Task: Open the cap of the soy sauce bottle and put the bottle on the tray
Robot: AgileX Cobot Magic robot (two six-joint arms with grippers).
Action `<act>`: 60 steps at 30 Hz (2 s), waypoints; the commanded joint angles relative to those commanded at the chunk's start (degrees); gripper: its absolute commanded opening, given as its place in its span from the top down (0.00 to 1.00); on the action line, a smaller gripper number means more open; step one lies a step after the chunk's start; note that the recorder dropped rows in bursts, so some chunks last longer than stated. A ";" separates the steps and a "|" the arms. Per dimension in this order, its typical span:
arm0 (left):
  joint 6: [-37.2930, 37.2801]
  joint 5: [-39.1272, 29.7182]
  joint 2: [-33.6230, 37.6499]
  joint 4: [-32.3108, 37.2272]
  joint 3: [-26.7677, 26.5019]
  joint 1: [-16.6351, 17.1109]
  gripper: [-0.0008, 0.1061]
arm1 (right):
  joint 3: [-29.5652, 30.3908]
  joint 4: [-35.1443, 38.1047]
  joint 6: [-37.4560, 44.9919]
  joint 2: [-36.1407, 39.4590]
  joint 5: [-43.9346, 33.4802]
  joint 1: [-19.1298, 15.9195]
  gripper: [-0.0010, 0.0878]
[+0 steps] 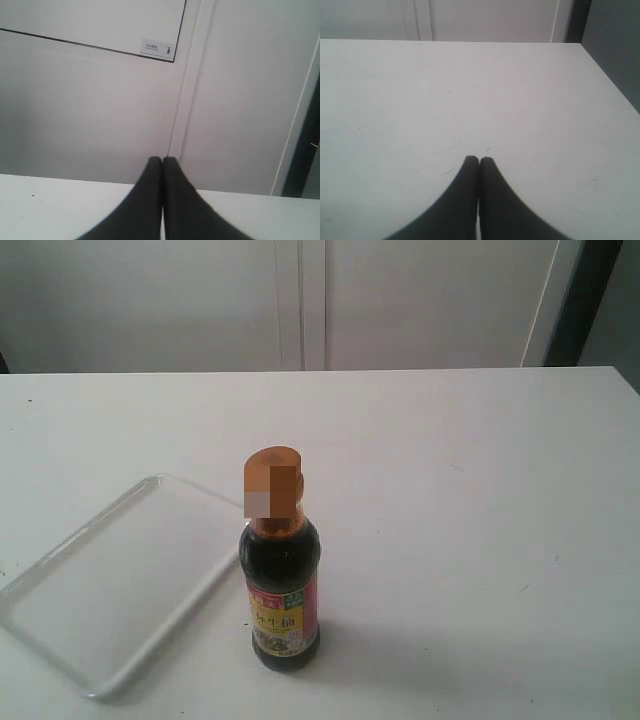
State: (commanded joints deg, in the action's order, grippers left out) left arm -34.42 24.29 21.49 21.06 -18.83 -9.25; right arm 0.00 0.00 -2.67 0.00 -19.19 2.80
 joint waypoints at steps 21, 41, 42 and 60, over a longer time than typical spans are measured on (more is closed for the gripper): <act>-29.23 40.42 32.30 41.50 -9.41 0.00 0.99 | 0.00 0.00 0.00 0.00 0.00 0.00 0.99; -27.18 39.00 36.35 40.77 -9.91 -12.61 0.01 | 0.00 0.00 0.00 0.00 0.00 0.00 0.99; -26.73 39.12 36.59 40.77 -9.91 -12.88 0.01 | 0.00 0.00 0.00 0.00 0.00 0.00 0.99; -19.48 43.90 44.31 39.48 -10.14 -15.43 0.01 | 0.00 0.00 0.00 0.00 0.00 0.00 0.99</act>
State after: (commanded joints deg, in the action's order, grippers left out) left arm -53.90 68.20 65.79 60.54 -28.97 -24.68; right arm 0.00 0.00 -2.67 0.00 -19.19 2.80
